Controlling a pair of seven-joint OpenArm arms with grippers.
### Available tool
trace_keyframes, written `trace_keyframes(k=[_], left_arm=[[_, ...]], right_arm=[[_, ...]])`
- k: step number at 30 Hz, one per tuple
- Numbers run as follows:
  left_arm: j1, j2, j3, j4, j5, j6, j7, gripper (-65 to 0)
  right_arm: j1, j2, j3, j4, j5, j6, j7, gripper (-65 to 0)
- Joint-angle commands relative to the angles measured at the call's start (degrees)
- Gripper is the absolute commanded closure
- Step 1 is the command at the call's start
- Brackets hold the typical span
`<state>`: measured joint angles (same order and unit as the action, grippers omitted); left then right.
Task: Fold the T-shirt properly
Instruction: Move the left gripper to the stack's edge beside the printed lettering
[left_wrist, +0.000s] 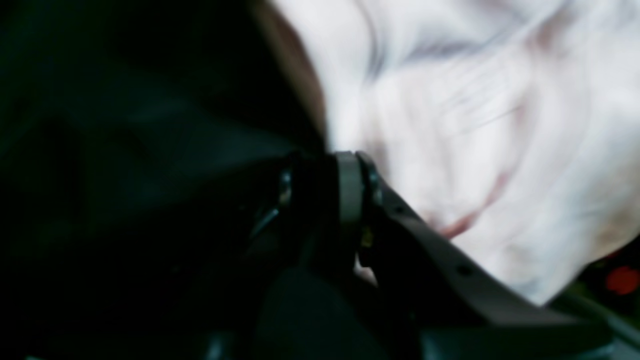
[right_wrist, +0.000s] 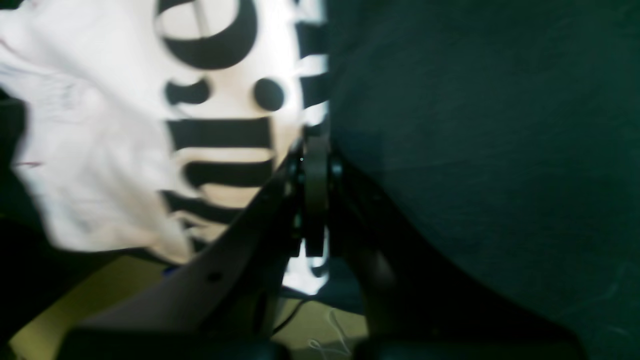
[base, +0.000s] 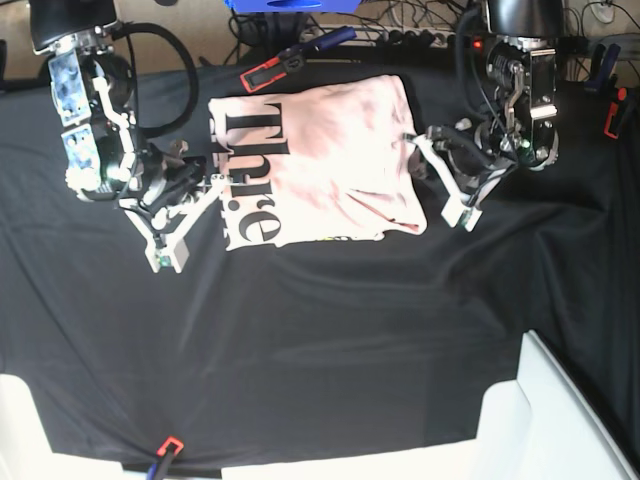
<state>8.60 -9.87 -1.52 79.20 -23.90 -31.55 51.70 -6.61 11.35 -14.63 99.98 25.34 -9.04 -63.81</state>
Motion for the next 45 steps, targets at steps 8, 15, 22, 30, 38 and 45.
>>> trace_keyframes(k=[8, 15, 22, 30, 38, 45], left_arm=[[2.2, -1.5, -8.4, 12.3, -0.8, -0.3, 0.1, -10.1], [7.5, -2.2, -14.4, 19.0, -0.3, -0.4, 4.8, -11.4], [12.1, -4.8, -12.7, 17.5, -1.2, -0.8, 4.8, -56.1], [8.6, -4.7, -13.0, 7.0, -14.8, -0.7, 4.9, -65.0], [5.9, -4.3, -4.1, 6.1, -23.4, -0.7, 4.9, -60.5], [2.1, -4.2, -0.7, -3.2, -27.0, -0.7, 4.8, -60.5]], right_arm=[[0.0, 0.0, 0.7, 2.4, 0.1, 0.0, 0.9, -0.4], [0.0, 0.0, 0.6, 2.2, 0.2, 0.3, 2.9, -18.1], [0.0, 0.5, 0.6, 1.9, 0.2, 0.4, 3.2, -43.2], [-0.4, 0.6, 0.6, 1.9, 0.1, 0.4, 3.2, -45.0], [-1.8, 0.6, 0.6, 1.9, -0.1, 0.4, 3.3, -44.8], [-3.1, 0.6, 0.5, 1.9, -0.2, 0.4, 3.5, -44.8]])
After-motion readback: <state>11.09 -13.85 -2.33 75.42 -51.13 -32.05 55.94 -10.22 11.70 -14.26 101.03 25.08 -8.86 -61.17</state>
